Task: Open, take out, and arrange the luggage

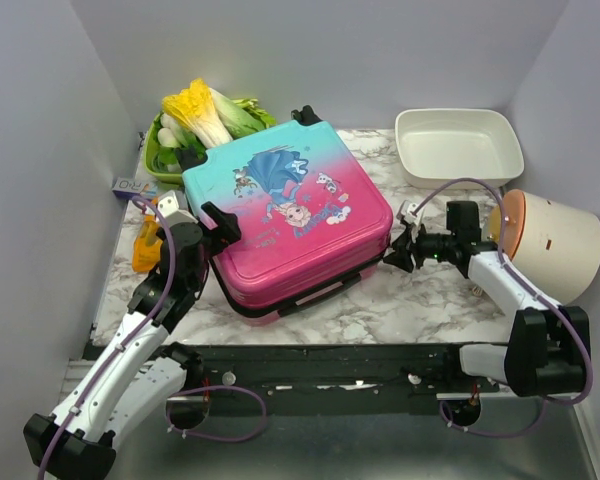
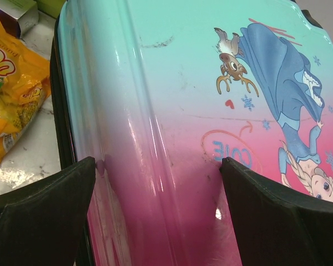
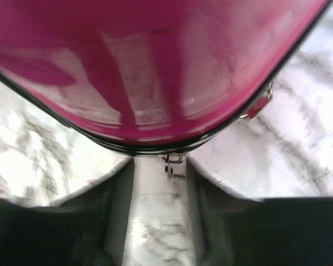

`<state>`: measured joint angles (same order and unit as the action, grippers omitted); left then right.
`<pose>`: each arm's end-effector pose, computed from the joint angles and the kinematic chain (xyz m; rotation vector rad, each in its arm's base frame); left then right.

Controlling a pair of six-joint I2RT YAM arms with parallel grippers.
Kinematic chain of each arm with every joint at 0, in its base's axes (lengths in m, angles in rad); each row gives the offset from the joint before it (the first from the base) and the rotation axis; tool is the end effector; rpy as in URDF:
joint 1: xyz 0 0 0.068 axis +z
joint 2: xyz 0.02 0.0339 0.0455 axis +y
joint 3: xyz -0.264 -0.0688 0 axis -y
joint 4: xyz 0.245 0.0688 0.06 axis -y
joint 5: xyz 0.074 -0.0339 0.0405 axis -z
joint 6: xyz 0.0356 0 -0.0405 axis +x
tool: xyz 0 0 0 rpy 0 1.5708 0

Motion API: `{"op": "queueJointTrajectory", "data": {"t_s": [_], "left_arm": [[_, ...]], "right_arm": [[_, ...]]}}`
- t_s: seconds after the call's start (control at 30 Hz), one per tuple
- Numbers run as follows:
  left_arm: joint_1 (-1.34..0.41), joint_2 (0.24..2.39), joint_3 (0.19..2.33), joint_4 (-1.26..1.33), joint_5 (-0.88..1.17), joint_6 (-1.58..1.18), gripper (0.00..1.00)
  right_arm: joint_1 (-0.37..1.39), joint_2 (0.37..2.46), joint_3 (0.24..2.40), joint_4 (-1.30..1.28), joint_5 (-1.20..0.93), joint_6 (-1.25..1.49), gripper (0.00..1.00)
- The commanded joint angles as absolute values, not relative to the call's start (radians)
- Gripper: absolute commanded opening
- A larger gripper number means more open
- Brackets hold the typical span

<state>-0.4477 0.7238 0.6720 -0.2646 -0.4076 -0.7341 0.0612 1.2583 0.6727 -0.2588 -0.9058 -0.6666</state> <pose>0.1606 -0.0615 0.3024 -0.5419 1.8034 -0.4324 0.2378 0.0426 0.2076 -1.1105 1.8244 0.7376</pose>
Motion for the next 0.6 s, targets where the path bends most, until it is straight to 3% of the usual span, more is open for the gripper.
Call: {"op": "queueJointTrajectory", "data": {"t_s": [0.0,0.27,0.57], "left_arm": [[-0.466,0.729,0.658,-0.314,-0.382,-0.749,0.99],[-0.466,0.742,0.673,-0.305,-0.41,-0.736,0.99],[-0.466,0.747,0.684,-0.304,-0.429,-0.726,0.99]], "right_arm": [[0.075,1.232,0.681,-0.248,-0.931,-0.751,0.61],[0.074,1.365,0.748,-0.325,-0.916,-0.805,0.69],[0.038,1.522,0.858,-0.434,-0.991,-0.899,0.7]]}}
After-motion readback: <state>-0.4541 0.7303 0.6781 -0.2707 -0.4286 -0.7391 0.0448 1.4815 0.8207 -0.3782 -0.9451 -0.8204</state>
